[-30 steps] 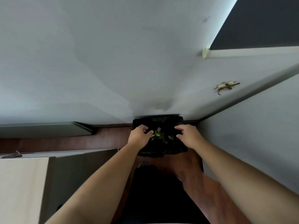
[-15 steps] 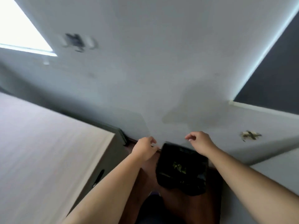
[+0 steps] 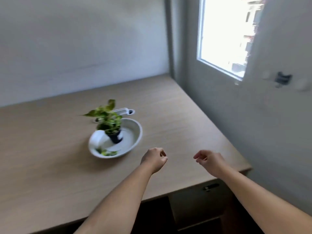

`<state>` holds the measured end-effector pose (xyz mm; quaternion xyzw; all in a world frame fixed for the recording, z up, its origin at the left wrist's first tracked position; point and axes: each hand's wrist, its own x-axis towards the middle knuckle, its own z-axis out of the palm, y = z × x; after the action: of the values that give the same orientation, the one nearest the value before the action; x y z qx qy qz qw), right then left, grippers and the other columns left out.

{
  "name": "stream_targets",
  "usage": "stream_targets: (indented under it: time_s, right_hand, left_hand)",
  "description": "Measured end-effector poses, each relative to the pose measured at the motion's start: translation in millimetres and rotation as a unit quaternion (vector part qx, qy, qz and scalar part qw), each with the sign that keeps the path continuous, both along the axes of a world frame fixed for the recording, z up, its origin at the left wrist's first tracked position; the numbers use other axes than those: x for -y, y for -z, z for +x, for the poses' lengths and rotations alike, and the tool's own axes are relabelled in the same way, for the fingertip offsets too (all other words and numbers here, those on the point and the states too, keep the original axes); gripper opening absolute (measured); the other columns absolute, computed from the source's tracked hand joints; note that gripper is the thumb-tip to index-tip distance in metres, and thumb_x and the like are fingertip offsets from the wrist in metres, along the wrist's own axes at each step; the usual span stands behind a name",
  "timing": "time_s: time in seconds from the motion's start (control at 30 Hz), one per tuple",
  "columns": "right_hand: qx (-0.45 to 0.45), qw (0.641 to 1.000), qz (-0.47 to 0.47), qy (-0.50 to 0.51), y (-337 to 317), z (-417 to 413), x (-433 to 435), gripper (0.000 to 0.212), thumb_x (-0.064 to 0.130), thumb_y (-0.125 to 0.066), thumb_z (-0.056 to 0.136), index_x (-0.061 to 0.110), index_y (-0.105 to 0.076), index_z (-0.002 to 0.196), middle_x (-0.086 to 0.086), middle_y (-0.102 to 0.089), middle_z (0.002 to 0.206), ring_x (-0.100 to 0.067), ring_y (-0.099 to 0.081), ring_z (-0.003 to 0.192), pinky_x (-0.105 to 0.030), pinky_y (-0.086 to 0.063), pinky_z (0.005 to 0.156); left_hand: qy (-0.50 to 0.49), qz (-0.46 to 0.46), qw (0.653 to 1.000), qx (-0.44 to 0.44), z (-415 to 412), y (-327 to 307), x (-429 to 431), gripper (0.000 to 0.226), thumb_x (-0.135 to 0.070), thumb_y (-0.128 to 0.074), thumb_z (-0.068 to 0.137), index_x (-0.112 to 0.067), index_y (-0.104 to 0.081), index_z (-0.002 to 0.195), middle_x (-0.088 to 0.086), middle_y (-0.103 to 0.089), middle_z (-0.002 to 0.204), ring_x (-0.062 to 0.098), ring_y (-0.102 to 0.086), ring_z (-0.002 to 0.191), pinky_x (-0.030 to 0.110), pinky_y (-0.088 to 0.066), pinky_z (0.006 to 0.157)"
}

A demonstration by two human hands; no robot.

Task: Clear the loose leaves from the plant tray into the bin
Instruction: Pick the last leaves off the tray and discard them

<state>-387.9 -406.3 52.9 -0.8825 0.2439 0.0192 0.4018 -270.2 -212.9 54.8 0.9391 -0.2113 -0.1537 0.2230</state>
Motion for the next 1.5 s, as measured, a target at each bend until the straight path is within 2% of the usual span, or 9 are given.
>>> stream_targets:
  time_s: [0.2,0.37,0.5,0.73,0.87,1.07,1.23,1.33,1.5]
  right_hand:
    - [0.006,0.994,-0.022,-0.108,-4,108,-105,0.022,0.008,-0.058,0.082,0.025,-0.070,0.076,0.003,-0.067,0.075,-0.024,-0.067,0.080,-0.029,-0.054,0.071]
    - [-0.003,0.986,-0.039,-0.162,0,198,-185,0.020,0.011,-0.056,0.083,0.018,-0.073,0.091,0.001,-0.068,0.085,-0.019,-0.065,0.088,-0.021,-0.045,0.072]
    - [-0.033,0.979,-0.044,-0.195,16,249,-227,0.020,0.011,-0.053,0.086,0.015,-0.070,0.097,0.000,-0.069,0.094,-0.018,-0.063,0.086,-0.027,-0.051,0.073]
    - [-0.101,0.966,-0.091,-0.219,49,290,-251,0.020,0.021,-0.059,0.087,0.017,-0.068,0.105,-0.004,-0.067,0.109,-0.021,-0.063,0.096,-0.029,-0.050,0.081]
    - [-0.117,0.952,-0.139,-0.248,64,304,-260,0.027,0.034,-0.066,0.079,0.023,-0.066,0.103,-0.001,-0.064,0.110,-0.022,-0.062,0.093,-0.032,-0.052,0.077]
    - [-0.110,0.920,-0.208,-0.314,80,320,-270,0.025,0.014,-0.061,0.079,0.022,-0.061,0.103,-0.006,-0.056,0.108,-0.031,-0.060,0.089,-0.034,-0.047,0.066]
    - [-0.119,0.911,-0.198,-0.343,86,325,-269,0.022,0.009,-0.057,0.081,0.015,-0.069,0.098,-0.010,-0.061,0.107,-0.030,-0.059,0.097,-0.034,-0.048,0.079]
    - [-0.122,0.921,-0.178,-0.325,84,325,-268,0.021,0.008,-0.056,0.081,0.012,-0.072,0.094,-0.009,-0.068,0.102,-0.026,-0.061,0.095,-0.030,-0.048,0.077]
    - [-0.077,0.981,-0.027,-0.178,71,327,-249,0.015,0.000,-0.063,0.076,0.008,-0.075,0.079,-0.002,-0.069,0.068,-0.007,-0.058,0.056,-0.010,-0.046,0.053]
  left_hand:
    - [-0.117,-0.006,0.993,0.003,71,1,-136,0.014,-0.022,-0.061,0.082,-0.014,-0.070,0.090,0.006,-0.072,0.098,0.024,-0.065,0.096,0.030,-0.053,0.084]
    - [-0.160,0.000,0.987,0.009,145,5,-224,0.015,-0.017,-0.061,0.083,-0.013,-0.071,0.093,0.006,-0.070,0.103,0.024,-0.063,0.099,0.023,-0.047,0.080]
    - [-0.159,0.014,0.987,0.011,192,17,-262,0.016,-0.022,-0.064,0.081,-0.017,-0.070,0.096,0.004,-0.070,0.104,0.022,-0.064,0.096,0.027,-0.050,0.082]
    - [-0.024,0.108,0.994,-0.016,240,49,-243,0.043,-0.041,-0.069,0.079,-0.018,-0.060,0.114,0.004,-0.061,0.119,0.026,-0.058,0.110,0.034,-0.045,0.097]
    - [0.026,0.150,0.988,-0.029,249,70,-229,0.045,-0.047,-0.071,0.073,-0.023,-0.060,0.109,0.002,-0.061,0.112,0.026,-0.059,0.104,0.039,-0.040,0.099]
    - [0.018,0.143,0.989,-0.039,251,79,-221,0.015,-0.028,-0.069,0.078,-0.026,-0.066,0.092,0.000,-0.063,0.103,0.024,-0.059,0.095,0.034,-0.035,0.089]
    - [-0.004,0.100,0.992,-0.076,254,86,-216,0.014,-0.004,-0.067,0.077,-0.014,-0.073,0.083,0.008,-0.071,0.099,0.029,-0.067,0.088,0.031,-0.055,0.079]
    - [0.006,0.084,0.993,-0.083,255,87,-215,0.012,-0.004,-0.067,0.079,-0.010,-0.075,0.086,0.010,-0.074,0.096,0.027,-0.070,0.088,0.032,-0.057,0.083]
    - [-0.047,-0.003,0.997,-0.056,256,74,-229,0.009,-0.009,-0.070,0.079,-0.005,-0.076,0.085,0.008,-0.075,0.095,0.021,-0.069,0.089,0.029,-0.055,0.083]
